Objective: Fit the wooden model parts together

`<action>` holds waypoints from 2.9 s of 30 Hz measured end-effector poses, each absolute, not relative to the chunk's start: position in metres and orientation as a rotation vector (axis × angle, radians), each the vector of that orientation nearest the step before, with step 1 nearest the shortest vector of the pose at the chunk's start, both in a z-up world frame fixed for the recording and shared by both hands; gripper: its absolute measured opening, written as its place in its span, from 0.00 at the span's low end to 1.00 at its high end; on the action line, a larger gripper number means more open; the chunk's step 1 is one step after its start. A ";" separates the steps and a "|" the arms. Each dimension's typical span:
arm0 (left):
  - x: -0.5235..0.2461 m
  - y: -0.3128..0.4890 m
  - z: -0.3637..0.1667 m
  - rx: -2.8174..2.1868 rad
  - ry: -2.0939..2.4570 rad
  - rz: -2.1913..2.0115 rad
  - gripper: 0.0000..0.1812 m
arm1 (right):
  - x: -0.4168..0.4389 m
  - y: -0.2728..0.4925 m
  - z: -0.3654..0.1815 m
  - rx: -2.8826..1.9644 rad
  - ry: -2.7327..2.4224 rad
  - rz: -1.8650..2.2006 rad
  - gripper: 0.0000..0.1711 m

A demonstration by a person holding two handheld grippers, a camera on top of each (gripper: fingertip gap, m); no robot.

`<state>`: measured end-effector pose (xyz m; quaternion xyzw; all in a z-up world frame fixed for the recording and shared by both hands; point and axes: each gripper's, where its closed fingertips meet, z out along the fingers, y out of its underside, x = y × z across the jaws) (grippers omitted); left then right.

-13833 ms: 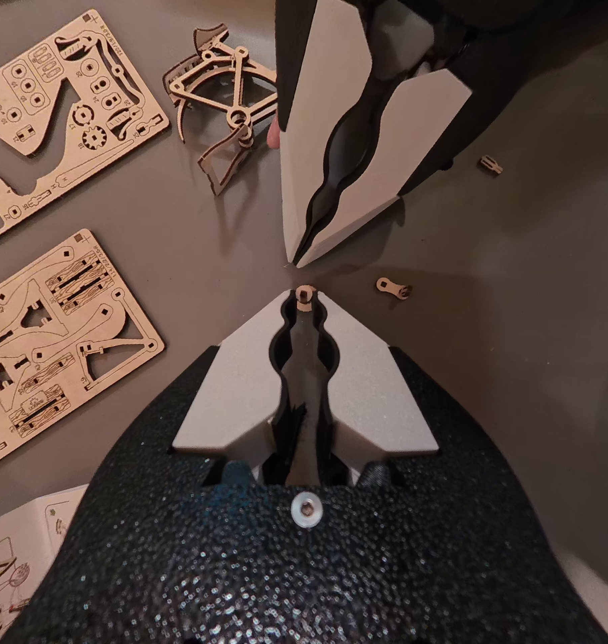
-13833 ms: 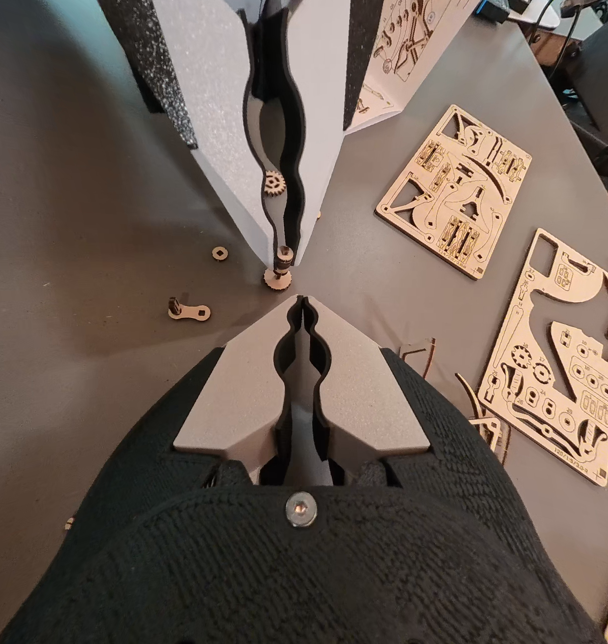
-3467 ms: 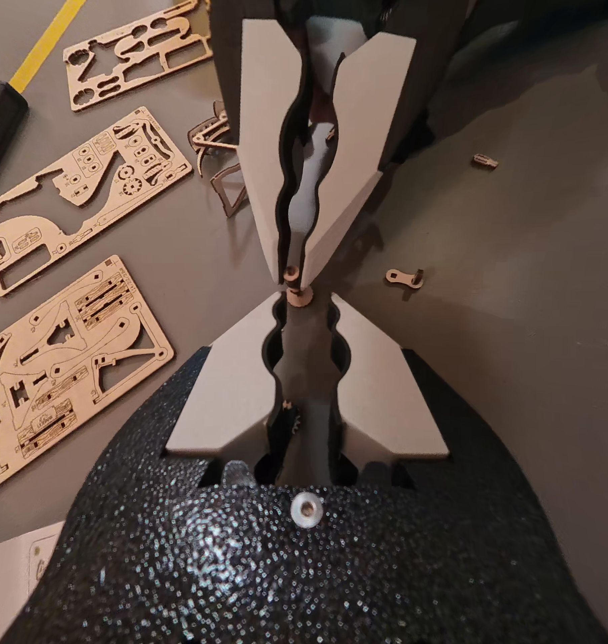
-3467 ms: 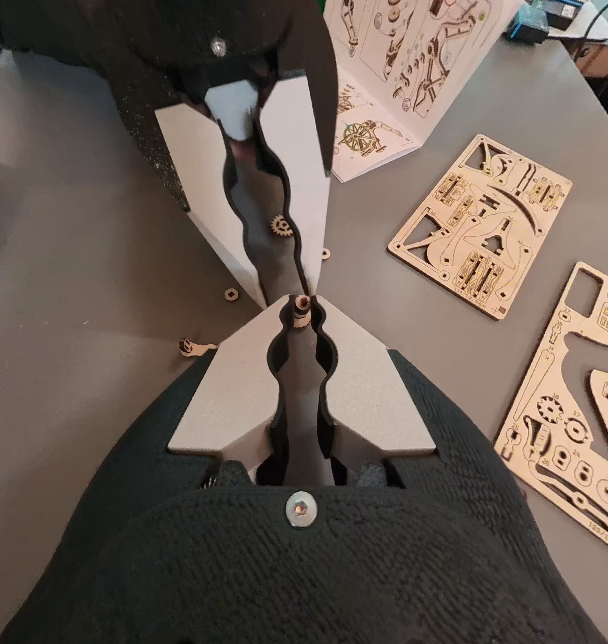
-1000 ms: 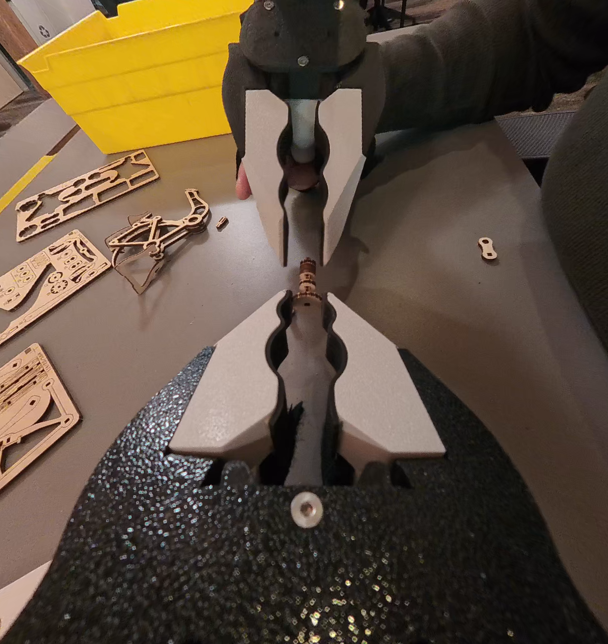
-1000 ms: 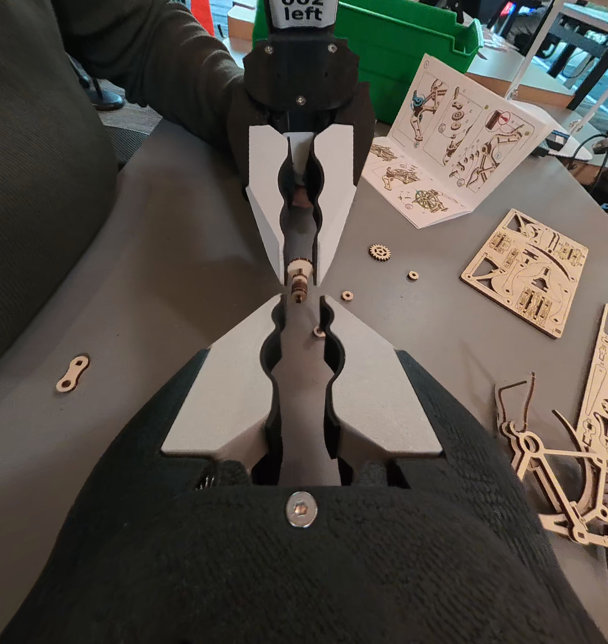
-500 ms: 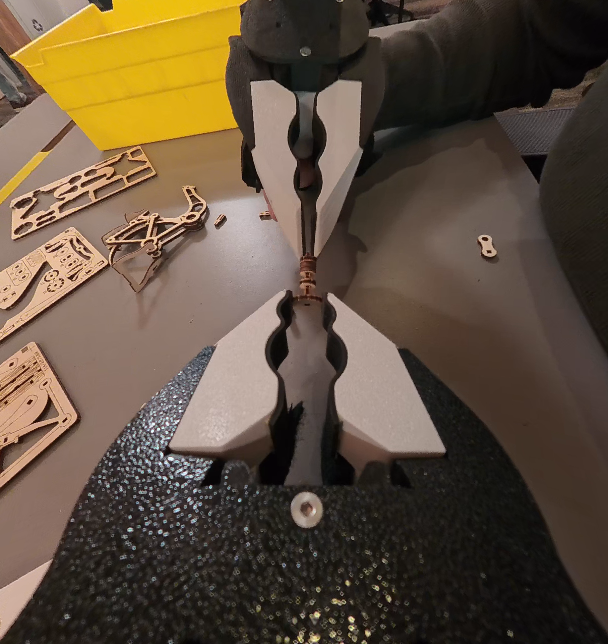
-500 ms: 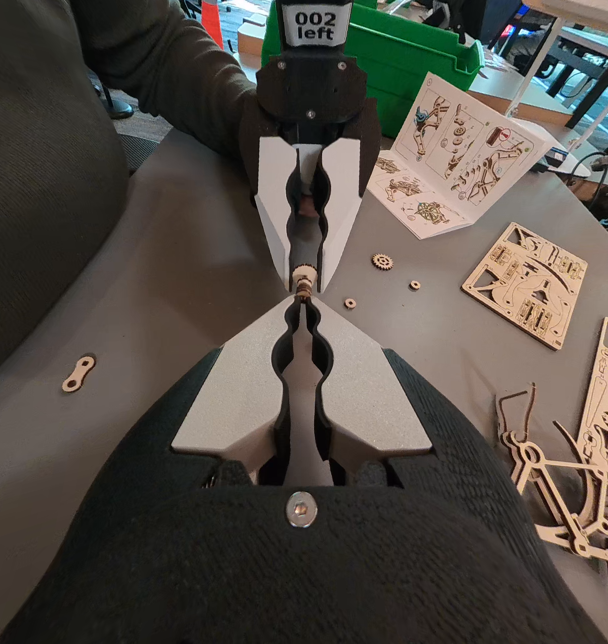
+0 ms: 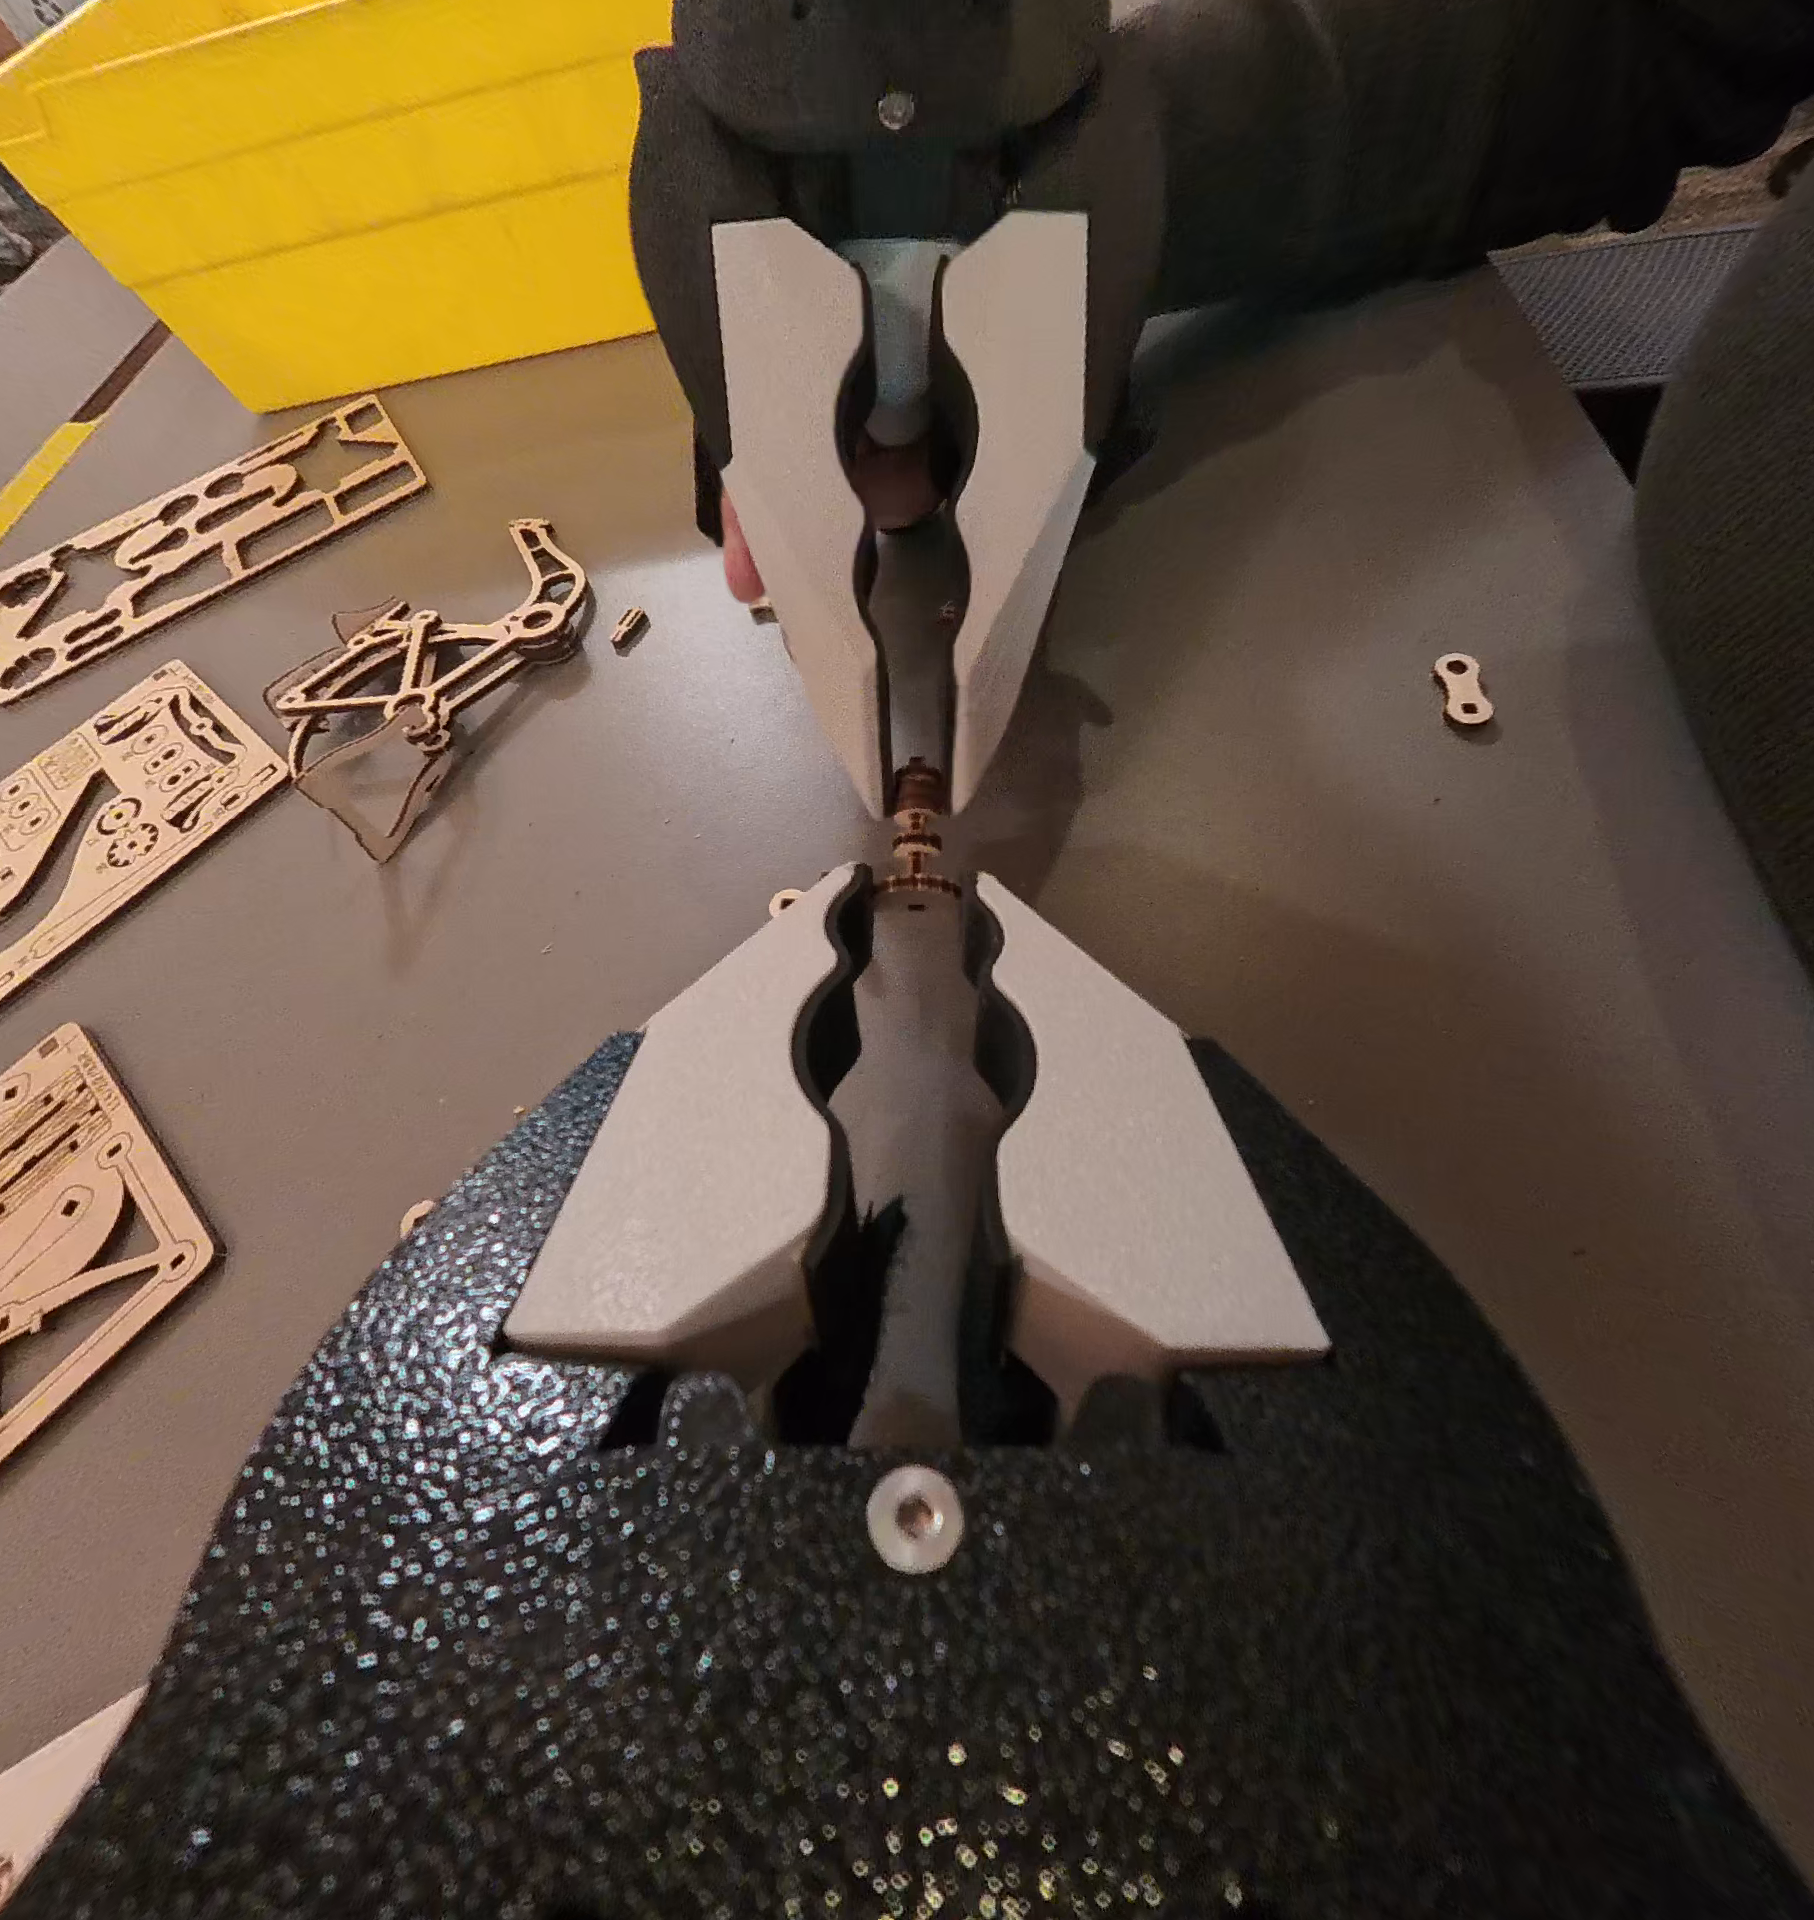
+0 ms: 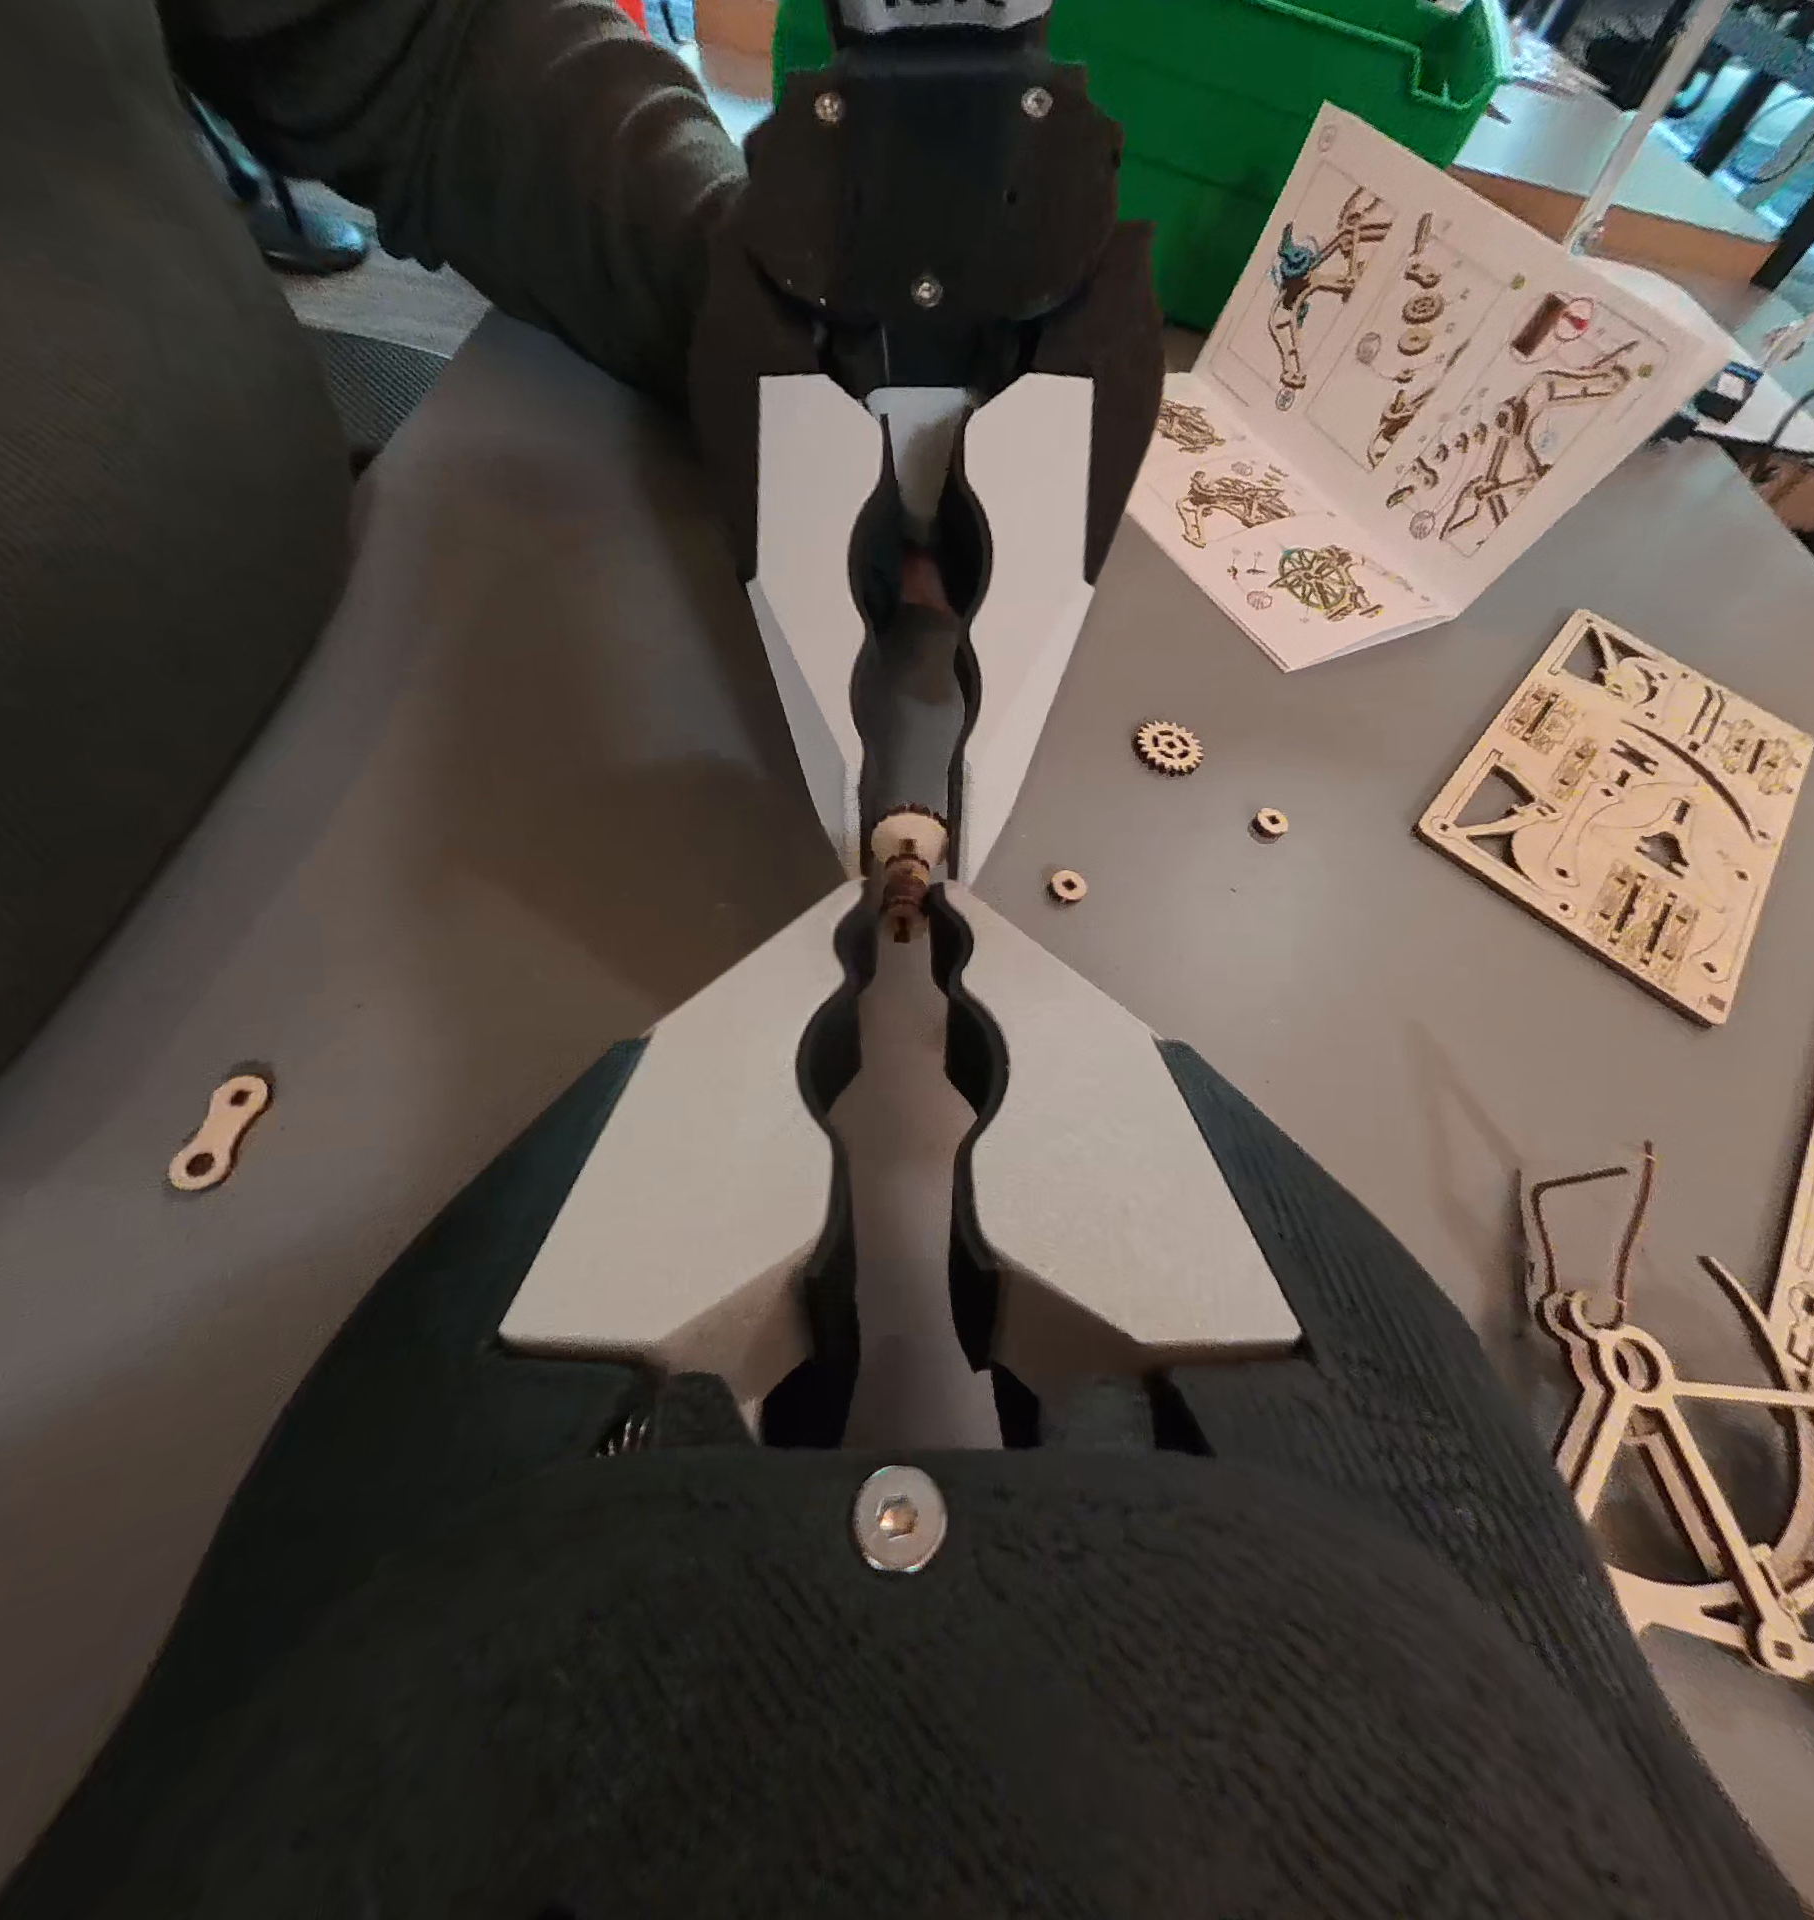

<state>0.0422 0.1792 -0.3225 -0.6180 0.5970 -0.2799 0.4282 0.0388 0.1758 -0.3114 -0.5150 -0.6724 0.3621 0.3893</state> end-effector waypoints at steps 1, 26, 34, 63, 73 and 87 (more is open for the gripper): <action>0.042 0.179 -0.323 -1.544 1.492 -0.697 0.08 | 0.039 0.176 -0.312 -1.311 -1.712 0.915 0.04; 0.040 0.174 -0.345 -1.721 1.575 -0.719 0.08 | 0.035 0.172 -0.337 -1.378 -1.844 0.768 0.04; 0.040 0.174 -0.346 -1.752 1.569 -0.743 0.08 | 0.035 0.173 -0.339 -1.388 -1.857 0.750 0.03; 0.035 0.176 -0.333 -1.725 1.494 -0.835 0.11 | 0.033 0.171 -0.346 -1.384 -1.897 0.723 0.04; 0.033 0.175 -0.336 -1.748 1.490 -0.830 0.11 | 0.033 0.170 -0.346 -1.395 -1.898 0.739 0.04; 0.030 0.168 -0.343 -1.815 1.513 -0.864 0.08 | 0.033 0.170 -0.346 -1.415 -1.901 0.765 0.04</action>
